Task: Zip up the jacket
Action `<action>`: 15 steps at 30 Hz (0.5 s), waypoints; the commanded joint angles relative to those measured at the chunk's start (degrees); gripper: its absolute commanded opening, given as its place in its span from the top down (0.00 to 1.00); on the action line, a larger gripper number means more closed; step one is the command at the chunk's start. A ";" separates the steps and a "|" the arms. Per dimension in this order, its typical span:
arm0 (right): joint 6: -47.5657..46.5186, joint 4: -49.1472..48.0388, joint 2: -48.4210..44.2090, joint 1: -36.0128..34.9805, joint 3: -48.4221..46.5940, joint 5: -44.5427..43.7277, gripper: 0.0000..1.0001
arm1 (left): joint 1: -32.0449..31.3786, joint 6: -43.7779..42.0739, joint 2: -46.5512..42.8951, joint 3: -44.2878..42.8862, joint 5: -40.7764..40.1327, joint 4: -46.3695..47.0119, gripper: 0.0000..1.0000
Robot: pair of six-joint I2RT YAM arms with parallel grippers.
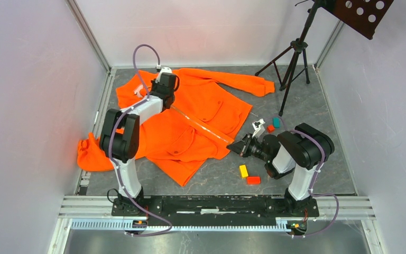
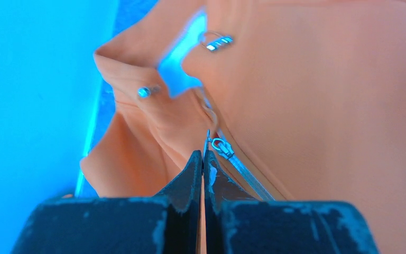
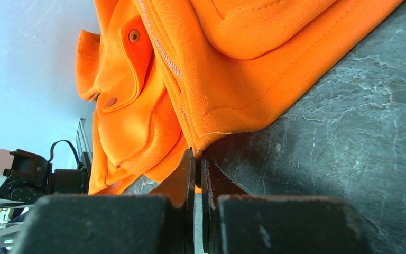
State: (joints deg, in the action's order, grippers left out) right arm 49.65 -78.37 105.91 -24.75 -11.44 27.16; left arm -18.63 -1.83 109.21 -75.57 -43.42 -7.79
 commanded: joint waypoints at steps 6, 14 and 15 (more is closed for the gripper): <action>-1.48 -0.69 -0.64 0.21 0.52 0.40 1.00 | 11.93 -10.09 5.14 -7.26 -2.86 13.96 0.98; -0.46 -3.61 1.10 -0.52 -0.29 1.60 1.00 | 15.93 -16.57 10.58 -14.41 -2.52 15.31 0.98; -0.79 -3.34 0.97 -0.67 -0.41 1.62 1.00 | 16.03 -17.01 11.24 -14.92 -2.54 15.39 0.98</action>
State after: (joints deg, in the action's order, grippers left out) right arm 49.67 -80.40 106.00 -24.97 -12.34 27.55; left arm -5.61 -12.75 118.63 -85.69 -41.78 1.10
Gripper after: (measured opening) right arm 0.022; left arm 0.040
